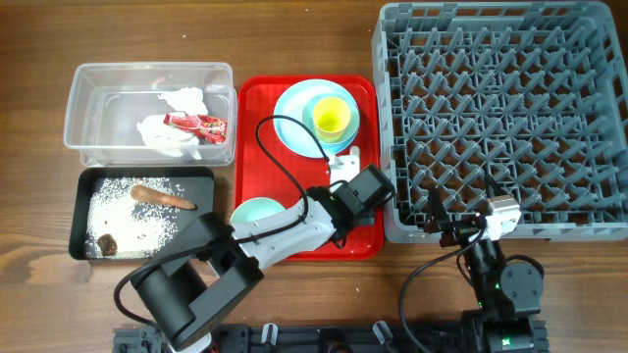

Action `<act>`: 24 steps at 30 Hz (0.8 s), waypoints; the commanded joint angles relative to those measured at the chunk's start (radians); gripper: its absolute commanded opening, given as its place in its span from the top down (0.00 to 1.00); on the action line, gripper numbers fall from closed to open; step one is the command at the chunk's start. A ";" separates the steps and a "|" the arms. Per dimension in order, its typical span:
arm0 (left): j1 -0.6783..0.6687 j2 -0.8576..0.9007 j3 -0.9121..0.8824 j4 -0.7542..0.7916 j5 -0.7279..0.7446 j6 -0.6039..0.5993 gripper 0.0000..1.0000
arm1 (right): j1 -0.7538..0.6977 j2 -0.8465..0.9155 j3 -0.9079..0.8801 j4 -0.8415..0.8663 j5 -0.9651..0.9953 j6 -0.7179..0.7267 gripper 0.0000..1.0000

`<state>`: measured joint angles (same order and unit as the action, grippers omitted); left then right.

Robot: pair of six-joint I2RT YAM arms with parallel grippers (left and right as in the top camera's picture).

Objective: Sort waste into correct bins and load items into the dishwasher rack
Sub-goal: 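Reach the left gripper to the white spoon and grasp it, then carry the white spoon with the left gripper into the dish rack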

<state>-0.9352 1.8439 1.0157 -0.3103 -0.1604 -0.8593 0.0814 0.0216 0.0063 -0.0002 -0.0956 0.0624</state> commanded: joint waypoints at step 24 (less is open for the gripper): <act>-0.001 -0.312 -0.002 0.240 0.073 -0.126 0.94 | -0.004 -0.004 -0.001 0.005 0.010 -0.008 0.00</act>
<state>-0.9352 1.4605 1.0122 -0.1265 -0.1131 -0.9314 0.0814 0.0216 0.0063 -0.0006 -0.0956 0.0624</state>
